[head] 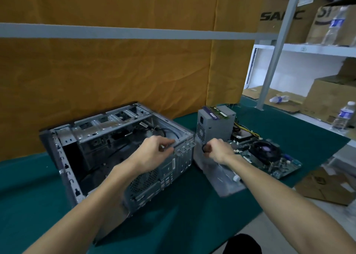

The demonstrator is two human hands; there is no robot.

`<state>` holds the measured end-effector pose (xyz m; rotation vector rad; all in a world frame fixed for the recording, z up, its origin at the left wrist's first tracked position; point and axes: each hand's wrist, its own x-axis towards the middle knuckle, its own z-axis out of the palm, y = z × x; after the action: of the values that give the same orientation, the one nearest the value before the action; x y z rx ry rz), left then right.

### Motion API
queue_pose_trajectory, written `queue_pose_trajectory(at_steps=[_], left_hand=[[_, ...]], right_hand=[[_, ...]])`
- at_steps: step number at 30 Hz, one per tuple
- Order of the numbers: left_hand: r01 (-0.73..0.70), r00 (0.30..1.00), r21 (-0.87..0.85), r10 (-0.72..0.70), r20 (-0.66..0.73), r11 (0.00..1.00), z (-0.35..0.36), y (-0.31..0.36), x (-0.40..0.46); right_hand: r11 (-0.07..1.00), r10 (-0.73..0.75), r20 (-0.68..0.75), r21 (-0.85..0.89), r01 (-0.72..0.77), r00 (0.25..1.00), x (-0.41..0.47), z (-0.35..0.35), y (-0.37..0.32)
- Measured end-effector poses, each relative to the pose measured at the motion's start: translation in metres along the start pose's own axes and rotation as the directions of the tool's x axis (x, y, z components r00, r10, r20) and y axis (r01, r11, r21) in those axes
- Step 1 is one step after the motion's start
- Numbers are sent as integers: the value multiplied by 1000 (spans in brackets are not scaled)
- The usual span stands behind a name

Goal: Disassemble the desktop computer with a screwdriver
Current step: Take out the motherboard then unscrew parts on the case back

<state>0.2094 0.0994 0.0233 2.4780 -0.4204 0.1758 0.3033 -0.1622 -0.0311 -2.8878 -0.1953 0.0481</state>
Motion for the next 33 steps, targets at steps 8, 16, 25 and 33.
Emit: queue_pose_trajectory(at_steps=[8, 16, 25, 33], left_hand=[[-9, 1000, -77, 10, 12, 997, 0, -3, -2], [56, 998, -76, -53, 36, 996, -6, 10, -8], [126, 989, -203, -106, 106, 971, -22, 28, -57], [603, 797, 437, -473, -376, 668, -49, -17, -120]], right_hand=[[935, 70, -238, 355, 19, 969, 19, 6, 3], [927, -160, 57, 350, 130, 985, 14, -47, -92], [955, -156, 20, 259, 146, 987, -43, -44, -82], [999, -24, 173, 51, 16, 985, -64, -60, -102]])
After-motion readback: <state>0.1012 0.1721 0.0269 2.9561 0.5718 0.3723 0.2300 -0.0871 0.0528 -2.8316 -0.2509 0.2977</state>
